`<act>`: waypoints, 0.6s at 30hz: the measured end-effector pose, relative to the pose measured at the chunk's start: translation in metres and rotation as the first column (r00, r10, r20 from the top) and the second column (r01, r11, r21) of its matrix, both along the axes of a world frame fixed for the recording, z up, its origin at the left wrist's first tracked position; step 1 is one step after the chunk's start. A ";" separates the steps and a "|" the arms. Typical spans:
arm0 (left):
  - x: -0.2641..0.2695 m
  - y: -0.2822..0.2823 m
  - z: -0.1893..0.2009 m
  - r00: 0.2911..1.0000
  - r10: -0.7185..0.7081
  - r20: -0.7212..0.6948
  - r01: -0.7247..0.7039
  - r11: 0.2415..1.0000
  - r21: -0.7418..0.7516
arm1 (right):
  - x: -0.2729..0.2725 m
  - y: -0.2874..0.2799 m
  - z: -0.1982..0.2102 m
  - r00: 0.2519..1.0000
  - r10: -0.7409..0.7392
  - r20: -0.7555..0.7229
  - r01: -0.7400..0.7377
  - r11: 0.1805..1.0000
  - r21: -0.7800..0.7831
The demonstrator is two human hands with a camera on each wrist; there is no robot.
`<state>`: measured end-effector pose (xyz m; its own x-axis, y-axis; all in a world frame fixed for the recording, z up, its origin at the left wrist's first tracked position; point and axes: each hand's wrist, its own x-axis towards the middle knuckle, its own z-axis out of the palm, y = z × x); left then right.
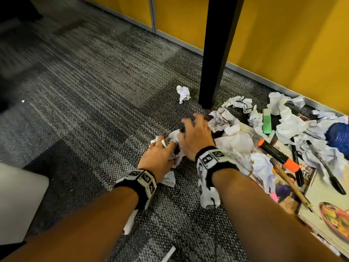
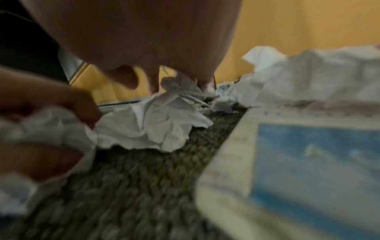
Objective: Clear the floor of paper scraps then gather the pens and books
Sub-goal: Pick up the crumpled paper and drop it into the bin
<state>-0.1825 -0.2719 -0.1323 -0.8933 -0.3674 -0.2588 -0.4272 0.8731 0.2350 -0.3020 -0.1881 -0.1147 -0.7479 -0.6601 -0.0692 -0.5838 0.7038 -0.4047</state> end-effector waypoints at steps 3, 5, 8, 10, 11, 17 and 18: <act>0.003 -0.008 -0.003 0.999 0.046 0.012 -0.047 0.998 0.031 | 0.010 -0.002 -0.029 0.996 0.062 0.072 -0.072 0.987 0.147; 0.006 -0.011 -0.004 0.996 0.082 0.021 -0.083 0.996 0.026 | 0.009 0.005 -0.035 0.994 0.104 -0.019 -0.100 0.981 0.166; 0.005 -0.011 -0.003 0.995 0.103 -0.001 -0.103 0.994 0.037 | 0.008 0.017 -0.033 0.990 0.119 -0.073 -0.103 0.974 0.202; 0.000 -0.011 0.001 0.990 0.137 -0.019 -0.136 0.989 0.057 | 0.010 0.028 -0.032 0.993 0.112 -0.046 -0.101 0.975 0.198; -0.004 -0.012 0.004 0.986 0.162 -0.038 -0.159 0.984 0.075 | 0.011 0.033 -0.031 0.991 0.131 -0.022 -0.124 0.974 0.189; -0.050 0.004 0.039 0.945 0.150 -0.291 -0.088 0.973 0.215 | 0.013 0.082 0.011 0.999 -0.038 -0.035 0.027 0.956 -0.293; -0.061 0.010 0.046 0.944 0.141 -0.297 -0.071 0.969 0.236 | 0.009 0.094 0.020 0.991 -0.122 -0.062 0.093 0.933 -0.348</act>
